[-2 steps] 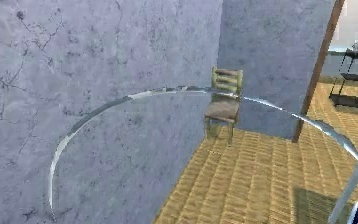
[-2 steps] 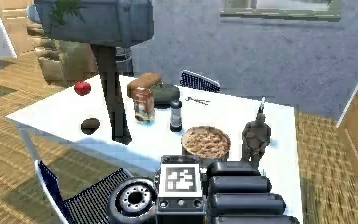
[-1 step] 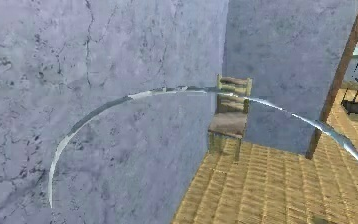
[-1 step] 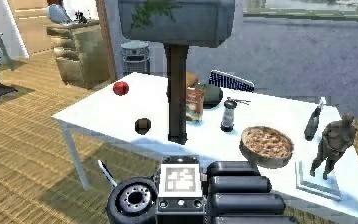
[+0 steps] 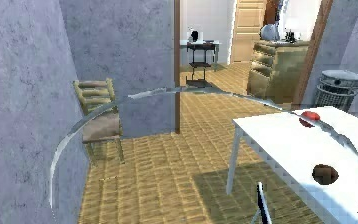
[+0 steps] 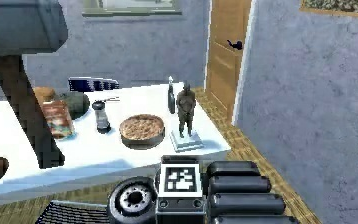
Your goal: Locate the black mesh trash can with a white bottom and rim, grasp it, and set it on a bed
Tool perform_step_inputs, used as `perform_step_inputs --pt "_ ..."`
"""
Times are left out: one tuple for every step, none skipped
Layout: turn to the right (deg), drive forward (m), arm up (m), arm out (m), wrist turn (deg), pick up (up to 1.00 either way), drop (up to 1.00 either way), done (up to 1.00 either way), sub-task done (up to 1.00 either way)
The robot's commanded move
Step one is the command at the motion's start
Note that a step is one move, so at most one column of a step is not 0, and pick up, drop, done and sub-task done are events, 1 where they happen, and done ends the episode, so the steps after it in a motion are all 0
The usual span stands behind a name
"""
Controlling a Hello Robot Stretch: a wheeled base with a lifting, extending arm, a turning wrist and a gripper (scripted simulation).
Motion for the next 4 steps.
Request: perform_step_inputs --pt "0.0 0.75 0.0 0.0 0.0 0.0 0.0 0.0 0.0" --pt "-3.0 0.0 0.0 0.0 0.0 0.0 0.0 0.0 0.0" --pt "0.0 0.5 0.0 0.0 0.0 0.0 0.0 0.0 0.0" --pt "24.0 0.0 0.0 0.0 0.0 0.0 0.0 0.0 0.0"
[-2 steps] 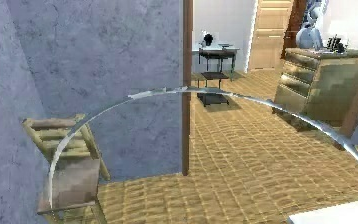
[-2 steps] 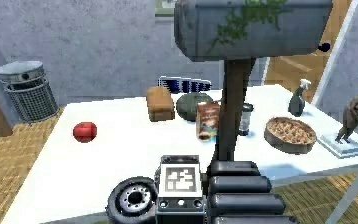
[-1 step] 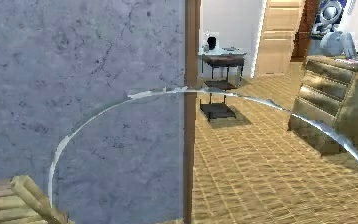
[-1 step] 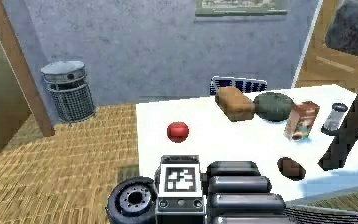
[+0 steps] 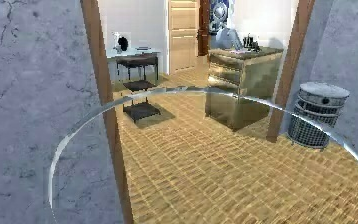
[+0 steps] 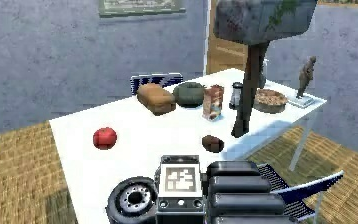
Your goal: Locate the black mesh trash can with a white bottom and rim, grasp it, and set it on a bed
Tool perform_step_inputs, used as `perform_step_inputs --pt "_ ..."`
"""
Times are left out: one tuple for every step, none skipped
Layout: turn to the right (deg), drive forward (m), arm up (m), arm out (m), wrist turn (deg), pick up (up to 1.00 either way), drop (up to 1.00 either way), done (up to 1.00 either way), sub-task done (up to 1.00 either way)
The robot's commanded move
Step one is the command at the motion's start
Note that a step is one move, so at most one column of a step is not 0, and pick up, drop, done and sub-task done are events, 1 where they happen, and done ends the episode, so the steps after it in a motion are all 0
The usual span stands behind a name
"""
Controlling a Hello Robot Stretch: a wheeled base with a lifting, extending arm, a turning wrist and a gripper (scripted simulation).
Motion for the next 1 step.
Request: perform_step_inputs --pt "0.0 1.0 0.0 0.0 0.0 0.0 0.0 0.0 0.0"
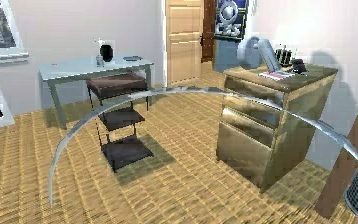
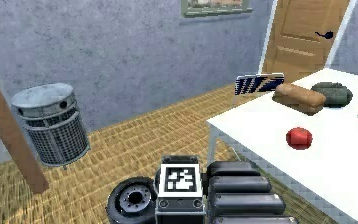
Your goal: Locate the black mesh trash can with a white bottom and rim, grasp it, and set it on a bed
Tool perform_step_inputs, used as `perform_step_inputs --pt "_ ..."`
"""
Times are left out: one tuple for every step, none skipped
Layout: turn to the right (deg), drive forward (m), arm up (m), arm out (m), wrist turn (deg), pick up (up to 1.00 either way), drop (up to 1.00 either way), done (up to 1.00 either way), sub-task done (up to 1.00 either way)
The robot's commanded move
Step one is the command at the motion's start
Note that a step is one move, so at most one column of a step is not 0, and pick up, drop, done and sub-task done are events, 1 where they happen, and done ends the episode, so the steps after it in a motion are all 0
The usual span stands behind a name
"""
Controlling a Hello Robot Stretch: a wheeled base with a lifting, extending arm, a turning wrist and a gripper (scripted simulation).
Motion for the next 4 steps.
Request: perform_step_inputs --pt "3.0 0.0 0.0 0.0 0.0 0.0 0.0 0.0 0.0" --pt "0.0 1.0 0.0 0.0 0.0 0.0 0.0 0.0 0.0" --pt "0.0 0.85 0.0 0.0 0.0 0.0 0.0 0.0 0.0" --pt "6.0 0.0 0.0 0.0 0.0 0.0 0.0 0.0 0.0"
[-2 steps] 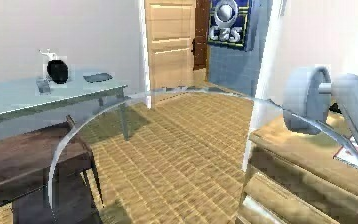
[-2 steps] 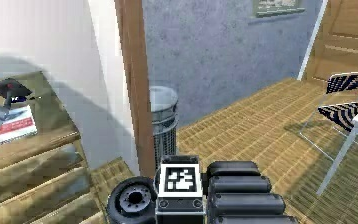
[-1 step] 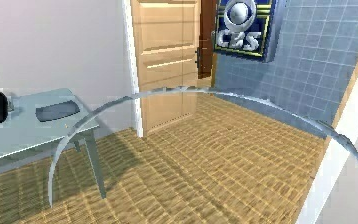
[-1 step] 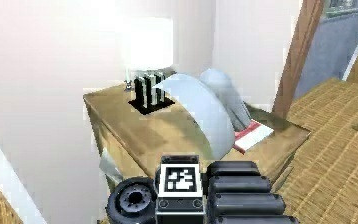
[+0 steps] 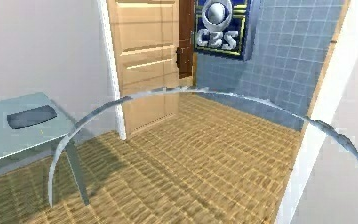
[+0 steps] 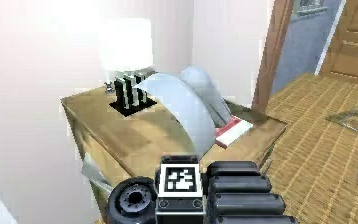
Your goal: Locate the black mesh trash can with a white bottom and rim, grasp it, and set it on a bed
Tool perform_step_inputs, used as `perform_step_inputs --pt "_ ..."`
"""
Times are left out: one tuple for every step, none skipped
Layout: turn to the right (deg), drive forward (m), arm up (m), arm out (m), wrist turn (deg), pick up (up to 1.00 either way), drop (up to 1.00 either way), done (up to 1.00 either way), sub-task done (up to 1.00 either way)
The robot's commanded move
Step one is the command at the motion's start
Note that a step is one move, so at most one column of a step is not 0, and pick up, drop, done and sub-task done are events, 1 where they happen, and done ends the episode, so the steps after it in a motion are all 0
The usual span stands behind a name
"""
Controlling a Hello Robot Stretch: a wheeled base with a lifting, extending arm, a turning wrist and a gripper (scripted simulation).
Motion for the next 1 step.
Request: perform_step_inputs --pt "0.0 1.0 0.0 0.0 0.0 0.0 0.0 0.0 0.0"
